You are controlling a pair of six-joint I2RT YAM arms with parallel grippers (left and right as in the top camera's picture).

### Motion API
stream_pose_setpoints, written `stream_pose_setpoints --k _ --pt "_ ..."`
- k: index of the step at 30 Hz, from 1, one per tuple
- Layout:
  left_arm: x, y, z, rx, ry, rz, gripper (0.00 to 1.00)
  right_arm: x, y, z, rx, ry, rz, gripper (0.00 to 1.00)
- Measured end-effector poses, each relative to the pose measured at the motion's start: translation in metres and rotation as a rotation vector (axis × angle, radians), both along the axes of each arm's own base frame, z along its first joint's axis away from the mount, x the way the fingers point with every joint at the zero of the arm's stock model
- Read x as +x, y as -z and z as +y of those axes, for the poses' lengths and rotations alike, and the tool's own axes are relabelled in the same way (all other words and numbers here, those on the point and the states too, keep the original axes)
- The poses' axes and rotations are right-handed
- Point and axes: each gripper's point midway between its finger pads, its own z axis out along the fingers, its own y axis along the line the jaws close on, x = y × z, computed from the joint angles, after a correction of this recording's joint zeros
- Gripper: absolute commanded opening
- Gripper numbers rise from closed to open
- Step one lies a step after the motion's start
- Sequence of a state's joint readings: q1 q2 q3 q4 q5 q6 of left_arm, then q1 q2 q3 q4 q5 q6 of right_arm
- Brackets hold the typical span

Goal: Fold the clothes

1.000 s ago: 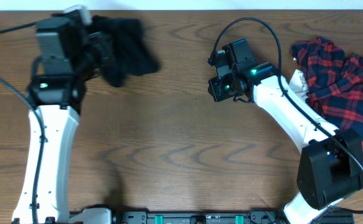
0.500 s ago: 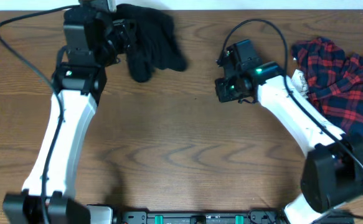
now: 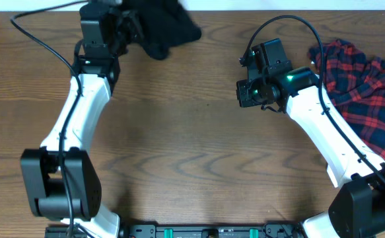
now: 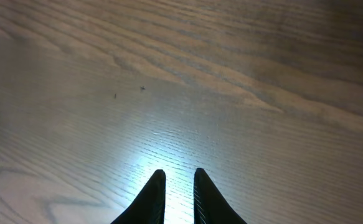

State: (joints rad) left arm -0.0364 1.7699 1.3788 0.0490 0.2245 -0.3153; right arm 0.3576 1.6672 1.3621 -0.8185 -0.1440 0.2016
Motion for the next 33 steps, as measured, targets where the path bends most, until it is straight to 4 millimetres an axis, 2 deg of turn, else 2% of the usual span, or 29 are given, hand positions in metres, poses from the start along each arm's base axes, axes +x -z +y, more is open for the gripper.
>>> stream_pose_setpoints --k 3,5,8,10,13,19,28,29,30,31,32,33 --pt "-0.01 0.047 0.038 0.036 -0.109 0.17 0.06 -0.002 0.001 -0.001 -0.006 0.001 0.007 0.15" --pt "-0.023 0.07 0.064 0.057 -0.179 0.27 0.06 -0.002 0.001 -0.002 -0.008 0.002 0.009 0.15" --pt "-0.045 0.093 0.1 0.073 -0.269 0.396 0.06 -0.001 0.001 -0.002 -0.011 0.004 0.003 0.15" --pt "-0.06 0.103 0.113 0.078 -0.301 0.466 0.06 -0.001 0.001 -0.003 -0.015 0.006 0.004 0.16" --pt "-0.074 0.114 0.119 0.085 -0.319 0.538 0.06 -0.001 0.001 -0.003 -0.016 0.006 0.004 0.15" --pt "-0.092 0.127 0.123 0.115 -0.343 0.616 0.06 -0.003 0.002 -0.005 -0.024 0.009 0.011 0.15" --pt "-0.147 0.149 0.146 0.26 -0.444 0.84 0.07 -0.003 0.003 -0.006 -0.034 0.012 0.015 0.15" --pt "-0.153 0.15 0.147 0.272 -0.449 0.86 0.1 -0.003 0.003 -0.007 -0.034 0.012 0.015 0.15" --pt "-0.157 0.151 0.148 0.282 -0.452 0.877 0.26 -0.003 0.003 -0.007 -0.034 0.012 0.014 0.15" --pt "-0.16 0.152 0.149 0.293 -0.452 0.891 0.46 -0.003 0.003 -0.007 -0.035 0.012 0.015 0.15" --pt "-0.163 0.152 0.15 0.299 -0.456 0.901 0.72 -0.003 0.003 -0.007 -0.035 0.013 0.015 0.15" --pt "-0.165 0.152 0.15 0.303 -0.461 0.908 0.9 -0.003 0.003 -0.007 -0.035 0.012 0.014 0.15"
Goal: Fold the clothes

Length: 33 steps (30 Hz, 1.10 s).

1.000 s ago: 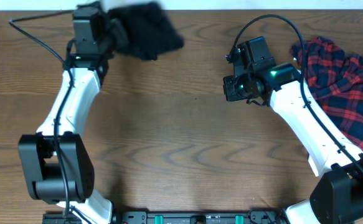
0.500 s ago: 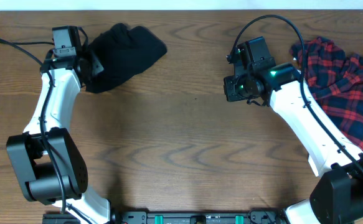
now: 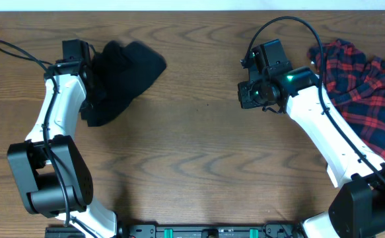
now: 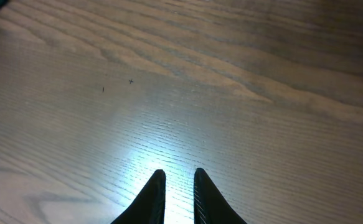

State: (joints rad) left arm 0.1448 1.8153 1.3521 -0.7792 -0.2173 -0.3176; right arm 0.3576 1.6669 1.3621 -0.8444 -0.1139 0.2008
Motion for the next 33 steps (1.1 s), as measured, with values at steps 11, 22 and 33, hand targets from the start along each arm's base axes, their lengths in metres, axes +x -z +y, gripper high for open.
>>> stream_pose_setpoints --k 11,22,33 --pt "0.002 -0.006 0.004 0.025 -0.007 -0.019 0.99 0.001 0.0 0.0 -0.003 -0.002 -0.003 0.16" --pt "0.058 -0.105 0.003 0.059 0.057 -0.456 0.06 0.005 -0.002 0.001 0.003 -0.002 -0.021 0.17" --pt "0.133 -0.094 -0.025 -0.033 0.26 -0.65 0.06 0.011 -0.005 0.002 0.009 0.0 -0.049 0.16"
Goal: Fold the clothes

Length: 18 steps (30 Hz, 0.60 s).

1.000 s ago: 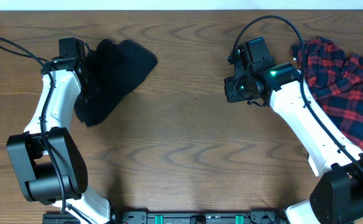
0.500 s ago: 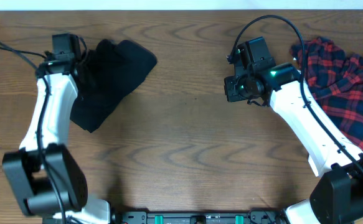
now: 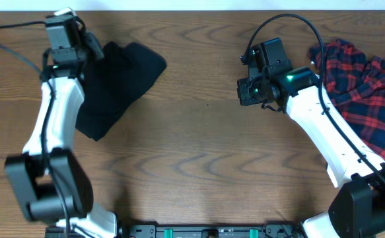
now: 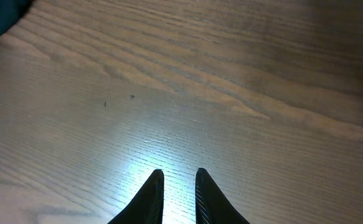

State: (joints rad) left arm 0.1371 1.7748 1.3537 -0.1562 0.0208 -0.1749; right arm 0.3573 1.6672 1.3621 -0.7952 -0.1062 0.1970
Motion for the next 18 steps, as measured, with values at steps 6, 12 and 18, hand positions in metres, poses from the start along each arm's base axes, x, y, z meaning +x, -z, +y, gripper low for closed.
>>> stream_pose_setpoints --k 6,12,18 --pt "0.017 0.079 -0.006 -0.04 0.036 0.107 0.06 0.0 0.0 -0.001 -0.002 0.002 0.0 0.16" --pt "0.019 0.143 -0.006 -0.054 0.049 0.194 0.06 -0.003 0.002 -0.002 -0.008 0.001 0.014 0.16" --pt "0.02 0.168 0.008 -0.046 0.015 0.216 0.06 -0.009 0.005 -0.004 -0.018 0.001 0.043 0.15"
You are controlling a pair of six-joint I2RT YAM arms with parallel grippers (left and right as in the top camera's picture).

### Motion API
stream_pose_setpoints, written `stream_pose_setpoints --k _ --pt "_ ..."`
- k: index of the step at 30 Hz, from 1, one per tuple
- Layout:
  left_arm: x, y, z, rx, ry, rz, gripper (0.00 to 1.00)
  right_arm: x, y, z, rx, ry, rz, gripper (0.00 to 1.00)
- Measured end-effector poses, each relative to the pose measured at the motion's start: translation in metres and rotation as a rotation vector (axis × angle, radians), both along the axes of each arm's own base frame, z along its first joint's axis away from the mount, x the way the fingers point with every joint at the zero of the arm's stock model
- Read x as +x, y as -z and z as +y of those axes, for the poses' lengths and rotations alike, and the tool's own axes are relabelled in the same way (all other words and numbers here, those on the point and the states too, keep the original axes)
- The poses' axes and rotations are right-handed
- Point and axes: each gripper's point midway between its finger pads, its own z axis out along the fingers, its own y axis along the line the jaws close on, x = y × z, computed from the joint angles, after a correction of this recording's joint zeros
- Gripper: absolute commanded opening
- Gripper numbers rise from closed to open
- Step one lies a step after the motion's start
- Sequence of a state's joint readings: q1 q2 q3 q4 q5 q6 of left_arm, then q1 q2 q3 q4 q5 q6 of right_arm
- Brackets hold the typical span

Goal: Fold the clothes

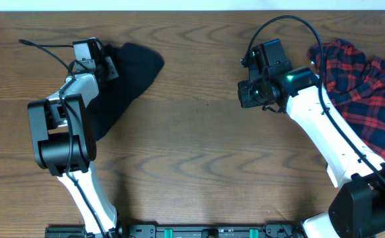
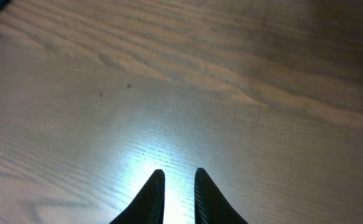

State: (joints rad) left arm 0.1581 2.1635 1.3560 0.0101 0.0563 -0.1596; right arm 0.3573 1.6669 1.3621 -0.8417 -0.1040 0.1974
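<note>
A black garment (image 1: 131, 74) lies spread on the wooden table (image 1: 199, 158) at the far left, running from a rounded top end down to a corner near the left arm's base. My left gripper (image 1: 107, 66) sits at the garment's upper left edge; its fingers are lost against the dark cloth. A red and blue plaid shirt (image 1: 367, 86) lies crumpled at the far right. My right gripper (image 1: 247, 93) hovers over bare wood between the two, its fingers (image 2: 155, 190) only a narrow slit apart with nothing between them (image 2: 179, 177).
A black cable loops above the right arm's wrist (image 1: 278, 26). The left arm's own links stand over the table's left side, next to the garment. A sliver of dark cloth shows in the right wrist view's top left corner.
My left gripper has moved from the garment's far upper left corner down and right onto its upper edge, and the arm stands folded more steeply. The garment and right arm have barely shifted.
The black garment was first bunched at the table's far edge under my left gripper. Then it lay closer in, with the gripper at its left side. By 0.6 s ago it was spread out longer, and it stays so now. My right gripper hovered shut throughout.
</note>
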Motion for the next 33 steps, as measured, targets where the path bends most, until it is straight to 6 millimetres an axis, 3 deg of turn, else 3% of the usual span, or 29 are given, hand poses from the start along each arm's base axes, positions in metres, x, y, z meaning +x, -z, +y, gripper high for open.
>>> stream_pose_setpoints --k 10,15,16,18,24,27,32,33 --pt "0.001 0.002 0.053 -0.041 -0.15 -0.025 0.06 -0.003 0.002 -0.001 -0.006 0.0 0.015 0.15" --pt "0.001 0.002 0.057 -0.043 -0.162 -0.028 0.08 -0.004 0.002 -0.001 -0.007 0.0 0.017 0.15" --pt "0.001 0.002 0.057 -0.042 -0.162 -0.029 0.14 -0.004 0.002 -0.002 -0.008 0.0 0.019 0.15" --pt "0.002 0.0 0.056 -0.04 -0.154 -0.032 0.4 -0.005 0.003 -0.002 -0.009 0.0 0.023 0.15" --pt "-0.011 -0.015 0.062 -0.009 -0.165 -0.019 0.61 -0.005 0.003 -0.002 -0.009 0.0 0.024 0.15" --pt "-0.02 -0.036 0.067 0.009 -0.175 -0.022 0.63 -0.005 0.003 -0.002 -0.01 0.0 0.024 0.15" --pt "-0.028 -0.116 0.055 0.014 -0.15 -0.122 0.64 -0.005 0.002 -0.002 -0.009 0.0 0.022 0.15" --pt "-0.03 -0.124 0.05 0.01 -0.137 -0.129 0.63 -0.005 0.003 -0.002 -0.009 0.0 0.023 0.15"
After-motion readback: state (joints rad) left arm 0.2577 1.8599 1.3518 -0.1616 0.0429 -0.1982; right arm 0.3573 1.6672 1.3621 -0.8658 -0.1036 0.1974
